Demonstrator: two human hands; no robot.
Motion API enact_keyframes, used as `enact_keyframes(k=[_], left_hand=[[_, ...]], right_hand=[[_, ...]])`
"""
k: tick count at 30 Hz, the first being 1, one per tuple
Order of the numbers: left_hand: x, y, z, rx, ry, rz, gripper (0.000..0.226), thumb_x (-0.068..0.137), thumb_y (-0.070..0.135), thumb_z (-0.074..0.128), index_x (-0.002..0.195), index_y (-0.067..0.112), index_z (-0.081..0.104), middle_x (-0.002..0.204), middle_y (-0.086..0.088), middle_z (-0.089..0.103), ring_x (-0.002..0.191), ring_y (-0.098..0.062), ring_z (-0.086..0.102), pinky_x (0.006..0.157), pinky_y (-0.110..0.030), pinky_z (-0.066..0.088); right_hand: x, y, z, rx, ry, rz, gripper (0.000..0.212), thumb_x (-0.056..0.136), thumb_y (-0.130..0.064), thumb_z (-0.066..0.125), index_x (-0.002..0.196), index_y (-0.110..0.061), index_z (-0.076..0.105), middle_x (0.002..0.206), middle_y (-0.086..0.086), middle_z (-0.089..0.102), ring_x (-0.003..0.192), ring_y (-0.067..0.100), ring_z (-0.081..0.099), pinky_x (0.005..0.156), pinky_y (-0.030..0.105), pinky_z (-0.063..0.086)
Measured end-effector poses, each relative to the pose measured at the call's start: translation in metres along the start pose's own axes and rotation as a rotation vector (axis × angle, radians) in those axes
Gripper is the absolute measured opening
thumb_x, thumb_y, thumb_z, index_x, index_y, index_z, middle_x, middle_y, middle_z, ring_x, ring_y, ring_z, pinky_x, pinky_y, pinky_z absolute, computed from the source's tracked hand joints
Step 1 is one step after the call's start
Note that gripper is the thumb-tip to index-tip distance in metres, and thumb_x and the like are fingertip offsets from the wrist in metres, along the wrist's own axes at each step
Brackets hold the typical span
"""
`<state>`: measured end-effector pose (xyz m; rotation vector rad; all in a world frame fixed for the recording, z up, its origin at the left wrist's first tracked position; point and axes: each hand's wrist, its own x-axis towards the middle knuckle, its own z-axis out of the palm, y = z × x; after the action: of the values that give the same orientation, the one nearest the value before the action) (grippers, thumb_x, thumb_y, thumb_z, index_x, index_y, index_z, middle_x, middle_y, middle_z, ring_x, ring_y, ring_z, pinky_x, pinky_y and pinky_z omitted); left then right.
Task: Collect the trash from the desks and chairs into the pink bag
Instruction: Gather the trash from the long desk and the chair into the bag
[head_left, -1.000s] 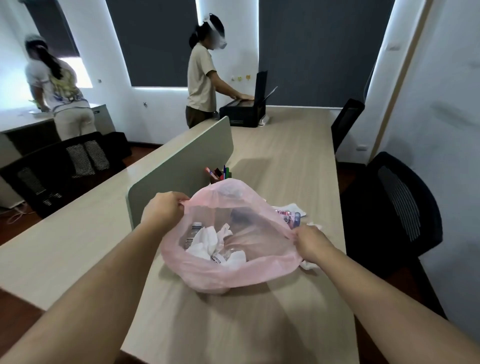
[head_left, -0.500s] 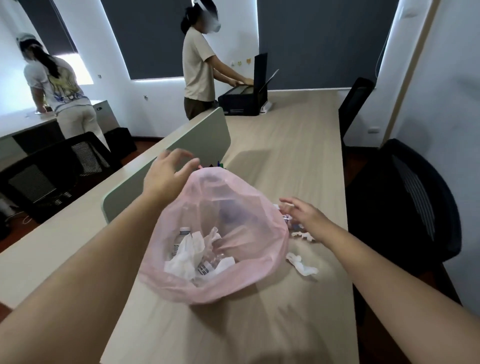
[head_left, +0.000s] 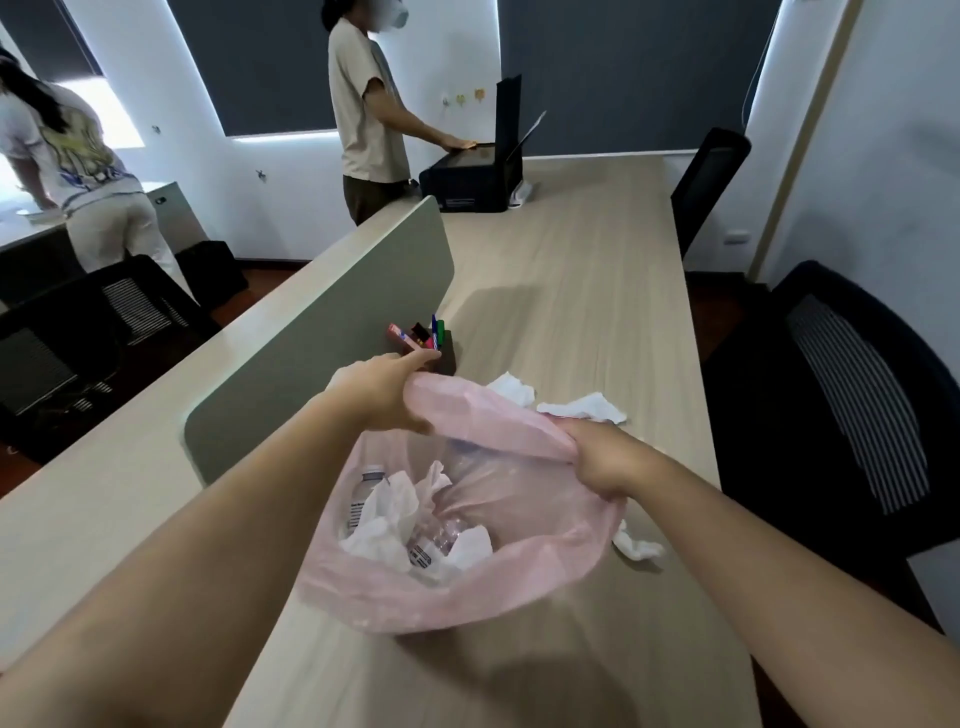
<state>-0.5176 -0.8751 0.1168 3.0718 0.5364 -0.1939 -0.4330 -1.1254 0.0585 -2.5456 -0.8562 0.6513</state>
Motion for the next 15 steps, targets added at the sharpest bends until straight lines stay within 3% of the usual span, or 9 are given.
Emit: enact_keyframes(k=[2,5,7,9,12,15], left_hand=[[-0.010,0.003,0.006,0.032,-0.101,-0.041,0.118,0.057,0.061,0.080,0.148,0.046,0.007,0.140,0.003,0.046,0.125,-0.025,0.050,0.099,-0.042,0.045],[-0.021,0.000,0.016,0.165,-0.270,-0.185,0.128,0.057,0.047,0.085,0.149,0.043,-0.005,0.141,-0.002,0.042,0.122,-0.030,0.053,0.095,-0.047,0.047],[-0.032,-0.007,0.021,0.229,-0.333,-0.281,0.114,0.066,0.021,0.081,0.150,0.037,0.006,0.139,-0.006,0.044,0.119,-0.033,0.053,0.093,-0.049,0.050],[-0.047,-0.013,0.023,0.332,-0.391,-0.264,0.081,0.078,0.003,0.061,0.148,0.025,0.027,0.141,-0.007,0.045,0.124,-0.032,0.049,0.099,-0.043,0.046],[-0.072,-0.011,0.010,0.457,-0.594,-0.250,0.047,0.089,0.004,0.046,0.134,0.016,0.052,0.137,-0.005,0.052,0.113,-0.026,0.052,0.099,-0.032,0.044],[-0.083,-0.013,-0.014,0.423,-0.678,-0.366,0.036,0.093,0.015,0.052,0.128,0.011,0.058,0.129,-0.007,0.060,0.092,-0.023,0.050,0.086,-0.029,0.045]], right_hand=[[-0.003,0.012,0.005,-0.094,-0.061,0.033,0.050,0.085,-0.001,0.038,0.120,-0.030,0.059,0.113,0.003,0.064,0.093,0.023,0.057,0.076,0.029,0.046],[-0.009,0.029,0.012,-0.192,-0.089,0.103,0.034,0.087,-0.005,0.046,0.114,-0.018,0.063,0.111,0.008,0.066,0.090,0.024,0.058,0.074,0.027,0.042],[-0.017,0.035,0.011,-0.276,-0.134,0.136,0.033,0.086,-0.005,0.047,0.116,-0.011,0.061,0.114,0.011,0.066,0.091,0.025,0.059,0.074,0.025,0.042],[-0.026,0.035,0.008,-0.353,-0.196,0.167,0.031,0.088,-0.004,0.045,0.115,-0.005,0.060,0.117,0.013,0.065,0.089,0.024,0.057,0.073,0.026,0.041],[-0.039,0.027,-0.004,-0.454,-0.301,0.157,0.032,0.091,-0.008,0.043,0.119,-0.002,0.059,0.123,0.014,0.061,0.108,0.027,0.059,0.082,0.028,0.043],[-0.046,0.019,-0.020,-0.511,-0.420,0.134,0.031,0.089,-0.014,0.049,0.115,-0.003,0.062,0.109,0.009,0.066,0.092,0.026,0.059,0.076,0.028,0.044]])
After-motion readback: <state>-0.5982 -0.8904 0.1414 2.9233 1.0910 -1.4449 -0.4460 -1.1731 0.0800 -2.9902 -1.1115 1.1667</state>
